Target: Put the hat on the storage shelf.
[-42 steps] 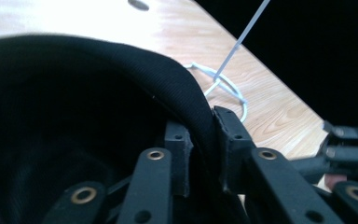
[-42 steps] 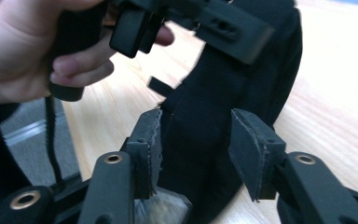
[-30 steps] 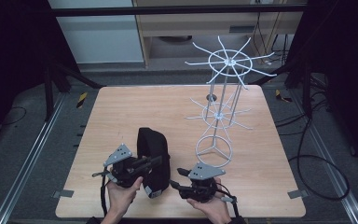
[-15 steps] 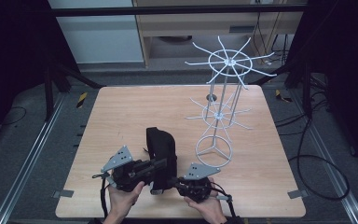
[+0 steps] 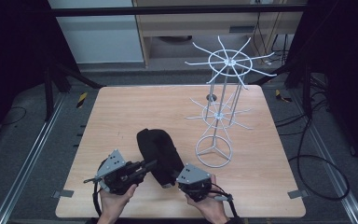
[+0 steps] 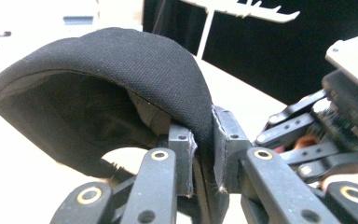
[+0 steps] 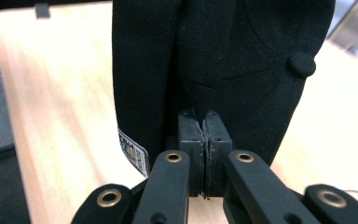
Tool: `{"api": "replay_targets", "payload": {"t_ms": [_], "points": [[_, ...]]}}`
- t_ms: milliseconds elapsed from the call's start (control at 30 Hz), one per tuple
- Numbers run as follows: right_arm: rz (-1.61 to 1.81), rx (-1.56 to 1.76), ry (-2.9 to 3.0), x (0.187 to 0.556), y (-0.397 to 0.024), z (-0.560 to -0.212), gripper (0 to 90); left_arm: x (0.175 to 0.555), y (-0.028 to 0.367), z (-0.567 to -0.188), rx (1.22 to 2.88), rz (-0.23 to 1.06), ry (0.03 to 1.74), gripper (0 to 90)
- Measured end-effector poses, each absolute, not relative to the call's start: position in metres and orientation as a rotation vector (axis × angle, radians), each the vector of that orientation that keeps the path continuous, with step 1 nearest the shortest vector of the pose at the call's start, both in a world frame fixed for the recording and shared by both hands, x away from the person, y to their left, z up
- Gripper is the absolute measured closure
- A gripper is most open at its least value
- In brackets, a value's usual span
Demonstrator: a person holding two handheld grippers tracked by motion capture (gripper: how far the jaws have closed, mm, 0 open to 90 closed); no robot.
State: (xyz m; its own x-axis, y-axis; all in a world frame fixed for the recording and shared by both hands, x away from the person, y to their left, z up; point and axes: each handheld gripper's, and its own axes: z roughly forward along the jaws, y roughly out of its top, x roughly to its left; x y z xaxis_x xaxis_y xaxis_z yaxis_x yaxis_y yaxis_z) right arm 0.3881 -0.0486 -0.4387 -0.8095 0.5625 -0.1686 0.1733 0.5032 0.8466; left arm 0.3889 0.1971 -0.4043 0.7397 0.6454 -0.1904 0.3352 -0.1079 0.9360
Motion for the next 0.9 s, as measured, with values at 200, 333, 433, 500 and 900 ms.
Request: {"api": "replay_targets", "payload": {"t_ms": [200,333,433,500,900], "points": [[1.233,0.599,2.393,0.391,-0.031,-0.448,88.6,0.389,0.218,-0.419,1.733,0.334,0.875,75.6],[1.265,0.615,2.416,0.393,-0.019,-0.451,88.1,0.388,0.233,-0.426,1.753,0.36,0.93,72.3],[1.269,0.635,2.433,0.396,-0.008,-0.456,88.0,0.389,0.244,-0.432,1.768,0.358,0.978,70.9],[1.262,0.647,2.437,0.397,-0.001,-0.459,87.9,0.391,0.25,-0.436,1.776,0.362,1.007,70.2],[1.29,0.664,2.427,0.407,0.022,-0.462,86.4,0.405,0.267,-0.455,1.85,0.476,1.2,58.2]]}}
